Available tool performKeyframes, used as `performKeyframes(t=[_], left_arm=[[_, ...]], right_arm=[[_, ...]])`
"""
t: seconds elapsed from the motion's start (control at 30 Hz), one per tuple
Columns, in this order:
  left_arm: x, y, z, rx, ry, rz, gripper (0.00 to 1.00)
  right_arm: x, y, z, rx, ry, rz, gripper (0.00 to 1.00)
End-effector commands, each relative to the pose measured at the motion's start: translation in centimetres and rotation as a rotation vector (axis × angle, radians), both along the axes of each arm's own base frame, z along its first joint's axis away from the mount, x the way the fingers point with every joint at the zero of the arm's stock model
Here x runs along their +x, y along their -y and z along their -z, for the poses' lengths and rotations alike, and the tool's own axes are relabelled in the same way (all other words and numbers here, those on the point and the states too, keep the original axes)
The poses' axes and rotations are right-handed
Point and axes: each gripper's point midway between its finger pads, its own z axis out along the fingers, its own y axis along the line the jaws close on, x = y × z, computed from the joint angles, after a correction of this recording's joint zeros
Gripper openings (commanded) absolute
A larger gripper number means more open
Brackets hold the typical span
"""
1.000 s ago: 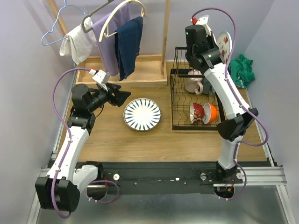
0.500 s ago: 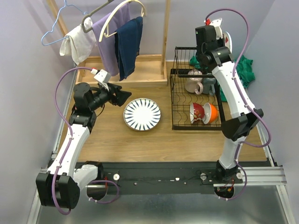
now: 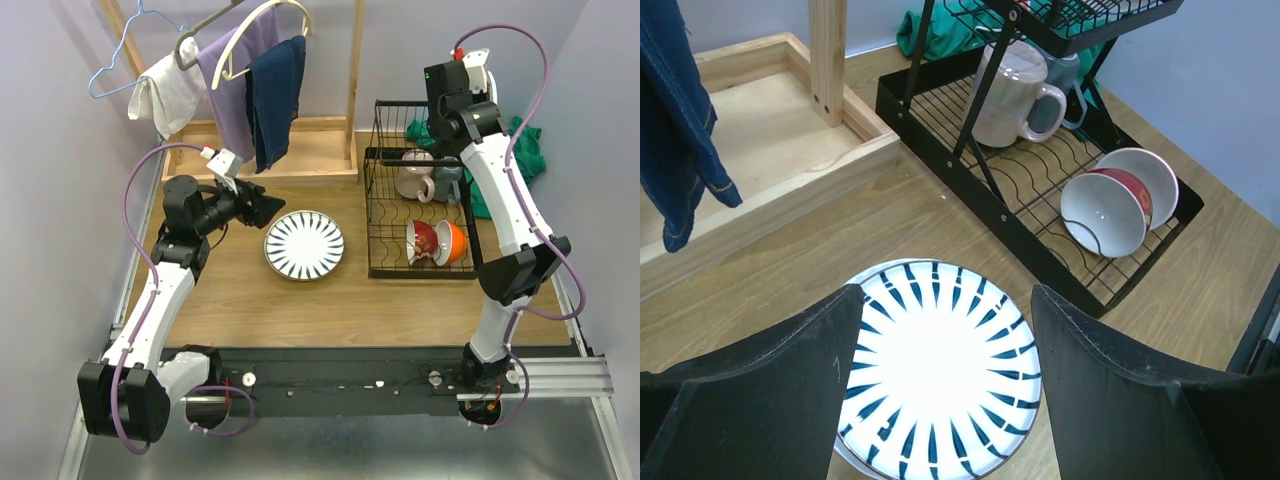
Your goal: Load the mixed dishes into the dish rack
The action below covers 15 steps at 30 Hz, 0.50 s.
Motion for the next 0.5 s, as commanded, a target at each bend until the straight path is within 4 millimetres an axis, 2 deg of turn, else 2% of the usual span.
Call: performKeyframes(t=[0.0, 0.07, 0.3, 0.4, 0.47], left_arm=[[0.1, 0.7, -1.3, -0.013, 0.020, 0.030, 0.77], [0.1, 0.9, -1.4, -0.012, 0.024, 0.036, 0.77], [0.3, 1.5, -1.4, -0.010, 0.013, 0.051, 0.77], [0.3, 1.6, -1.6, -0.008, 0.006, 0.058, 0.77], [0.3, 1.8, -1.7, -0.006, 0.007, 0.063, 0.77]], right_arm=[[-1.3, 1.3, -3.2, 0.091, 0.202, 0.104, 0.01], [-1.6, 1.7, -3.1, 0.083, 0.215, 0.145, 0.01], [-1.1, 1.1, -1.1, 0.126, 0.180, 0.135, 0.01], [-1.1, 1.3, -1.4, 0.125, 0.212, 0.169, 0.01], [-0.7, 1.0, -0.8, 0.135, 0.205, 0.168, 0.01]])
